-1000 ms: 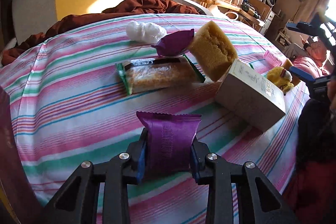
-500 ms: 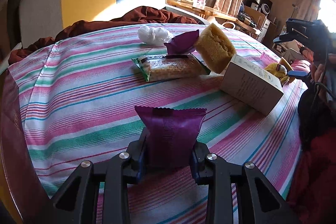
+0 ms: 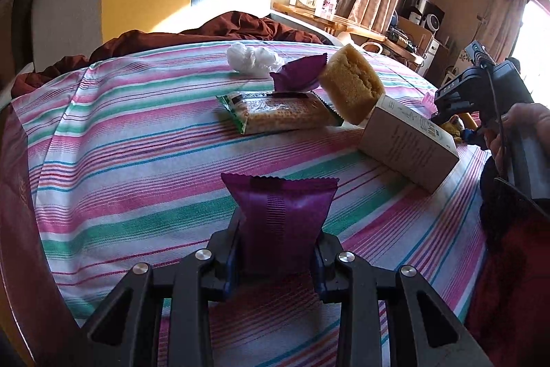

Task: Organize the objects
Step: 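Carry the purple packet into the gold tray and open left while right holds the knitted bundle, then lower the yellow knitted bundle into the gold tray and open the right gripper, then move both tools back to the remaining items on the table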

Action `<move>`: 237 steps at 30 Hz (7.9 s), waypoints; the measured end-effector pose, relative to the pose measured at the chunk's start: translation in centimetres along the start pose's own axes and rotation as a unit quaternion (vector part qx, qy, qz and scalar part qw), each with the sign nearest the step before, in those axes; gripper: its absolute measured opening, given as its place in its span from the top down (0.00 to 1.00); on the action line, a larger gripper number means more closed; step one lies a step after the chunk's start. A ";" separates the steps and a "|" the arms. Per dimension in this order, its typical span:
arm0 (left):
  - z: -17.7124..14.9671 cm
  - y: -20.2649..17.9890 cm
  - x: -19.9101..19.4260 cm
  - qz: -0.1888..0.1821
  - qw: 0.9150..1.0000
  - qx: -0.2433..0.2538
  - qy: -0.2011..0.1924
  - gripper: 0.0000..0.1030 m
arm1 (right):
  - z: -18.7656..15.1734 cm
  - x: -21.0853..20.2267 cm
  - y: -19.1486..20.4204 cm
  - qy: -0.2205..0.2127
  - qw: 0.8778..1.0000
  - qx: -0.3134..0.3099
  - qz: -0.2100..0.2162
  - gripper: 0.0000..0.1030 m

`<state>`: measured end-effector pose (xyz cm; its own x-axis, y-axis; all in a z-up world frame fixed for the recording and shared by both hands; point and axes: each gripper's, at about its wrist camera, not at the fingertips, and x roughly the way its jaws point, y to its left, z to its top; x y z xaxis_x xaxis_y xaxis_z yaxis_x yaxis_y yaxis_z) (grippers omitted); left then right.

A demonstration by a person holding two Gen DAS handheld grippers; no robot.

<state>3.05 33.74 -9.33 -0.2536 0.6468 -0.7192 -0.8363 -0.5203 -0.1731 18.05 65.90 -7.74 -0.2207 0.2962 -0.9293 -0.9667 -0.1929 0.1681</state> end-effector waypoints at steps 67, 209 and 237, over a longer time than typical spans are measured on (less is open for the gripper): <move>1.0 3.5 -12.2 0.123 0.990 -0.057 -0.037 0.68 | -13.1 -1.9 17.0 0.111 0.862 -0.456 0.194 0.64; -1.1 13.2 -19.0 0.233 0.964 -0.115 -0.051 0.21 | -5.6 -10.5 12.3 -0.181 0.939 -0.245 0.159 0.17; 8.9 -2.5 0.7 0.076 0.978 0.194 0.026 0.16 | -3.1 -5.9 8.9 -0.061 0.963 -0.137 0.224 0.16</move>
<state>0.62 40.47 -3.42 -0.3718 0.5444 -0.7519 -0.9151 -0.3511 0.1983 11.13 59.52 -1.78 -0.6370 0.2305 -0.7356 -0.7045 -0.5613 0.4342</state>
